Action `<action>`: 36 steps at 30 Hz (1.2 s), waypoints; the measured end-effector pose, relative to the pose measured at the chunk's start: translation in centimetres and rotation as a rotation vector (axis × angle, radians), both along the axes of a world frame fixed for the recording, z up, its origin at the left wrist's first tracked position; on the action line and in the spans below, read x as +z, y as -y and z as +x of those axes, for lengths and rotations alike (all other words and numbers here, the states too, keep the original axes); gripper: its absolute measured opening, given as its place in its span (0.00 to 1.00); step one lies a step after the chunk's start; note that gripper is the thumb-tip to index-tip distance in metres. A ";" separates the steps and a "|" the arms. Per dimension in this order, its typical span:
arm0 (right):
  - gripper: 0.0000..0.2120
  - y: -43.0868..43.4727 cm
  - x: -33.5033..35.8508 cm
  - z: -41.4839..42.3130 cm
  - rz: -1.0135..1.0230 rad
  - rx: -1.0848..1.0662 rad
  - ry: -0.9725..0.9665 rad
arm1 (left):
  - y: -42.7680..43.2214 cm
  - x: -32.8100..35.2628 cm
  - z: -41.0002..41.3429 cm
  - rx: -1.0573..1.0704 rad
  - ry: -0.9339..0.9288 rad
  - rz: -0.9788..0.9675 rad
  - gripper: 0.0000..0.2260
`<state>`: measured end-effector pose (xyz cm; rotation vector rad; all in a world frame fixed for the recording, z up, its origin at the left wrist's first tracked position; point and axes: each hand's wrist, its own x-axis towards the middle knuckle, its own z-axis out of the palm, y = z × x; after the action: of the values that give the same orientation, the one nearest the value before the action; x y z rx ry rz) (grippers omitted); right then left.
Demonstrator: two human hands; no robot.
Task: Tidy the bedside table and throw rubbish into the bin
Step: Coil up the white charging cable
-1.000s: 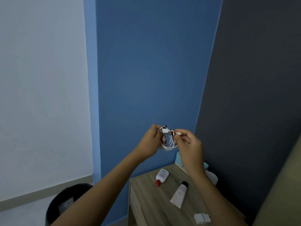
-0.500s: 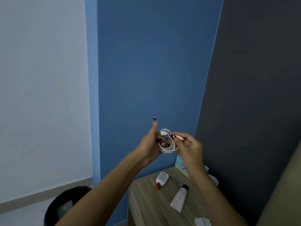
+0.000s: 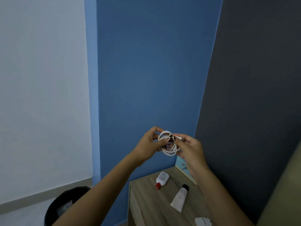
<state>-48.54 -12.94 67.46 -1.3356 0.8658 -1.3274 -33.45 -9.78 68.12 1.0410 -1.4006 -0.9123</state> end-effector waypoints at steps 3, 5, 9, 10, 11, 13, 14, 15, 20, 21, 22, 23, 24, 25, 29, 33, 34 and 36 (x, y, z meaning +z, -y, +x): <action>0.04 0.1 0.1 -0.1 -0.034 -0.032 -0.033 | -0.3 0.3 0.6 -0.064 0.044 0.021 0.12; 0.05 0.2 0.3 -0.1 -0.059 -0.039 -0.057 | -0.4 0.4 1.2 -0.146 0.030 0.065 0.13; 0.06 0.1 0.1 0.0 -0.078 -0.035 -0.088 | -0.2 0.7 1.8 -0.099 0.181 0.042 0.12; 0.06 0.0 0.0 0.2 -0.083 -0.036 -0.093 | -0.2 0.9 1.9 -0.074 0.228 0.026 0.12; 0.05 0.0 -0.2 0.2 -0.088 -0.038 -0.098 | -0.2 1.1 1.9 -0.050 0.263 0.014 0.11; 0.05 0.1 -0.7 0.3 -0.090 -0.048 -0.105 | -0.1 1.3 2.0 -0.003 0.317 0.007 0.11; 0.05 0.2 -1.0 0.3 -0.089 -0.051 -0.107 | 0.0 1.3 2.0 0.027 0.342 0.008 0.10; 0.04 0.2 -1.2 0.4 -0.094 -0.052 -0.115 | -0.1 1.3 1.9 0.070 0.369 0.001 0.09; 0.07 0.2 -1.8 1.0 -0.219 -0.105 -0.226 | 0.0 0.1 0.5 0.445 0.714 -0.276 0.05; 0.07 0.3 -1.8 1.0 -0.230 -0.123 -0.234 | 0.2 -0.1 0.4 0.457 0.692 -0.296 0.06; 0.06 0.4 -1.7 1.0 -0.234 -0.142 -0.236 | 0.3 -0.3 0.5 0.448 0.655 -0.296 0.07; 0.06 0.5 -1.6 0.9 -0.229 -0.161 -0.226 | 0.4 -0.4 0.5 0.424 0.625 -0.284 0.09; 0.05 0.6 -1.4 0.8 -0.213 -0.176 -0.204 | 0.4 -0.5 0.5 0.395 0.612 -0.277 0.11; 0.04 0.7 -1.2 0.7 -0.195 -0.188 -0.176 | 0.5 -0.5 0.5 0.373 0.612 -0.271 0.13; 0.01 0.6 -0.8 0.3 -0.127 -0.195 -0.080 | 0.3 -0.5 0.5 0.227 0.408 -0.068 0.15; 0.02 0.7 -1.3 0.4 -0.100 -0.206 -0.044 | 0.1 -0.4 0.0 0.073 0.077 0.116 0.10; 0.03 0.7 -1.4 0.3 -0.106 -0.202 -0.055 | 0.0 -0.4 -0.1 0.077 0.041 0.124 0.10; 0.08 0.7 -1.5 0.2 -0.125 -0.145 -0.093 | 0.1 -0.5 -0.3 0.098 0.001 0.132 0.10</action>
<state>-48.31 -13.65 65.92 -1.4638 0.9714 -1.4602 -33.79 -9.89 67.58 1.1987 -1.2921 -0.9417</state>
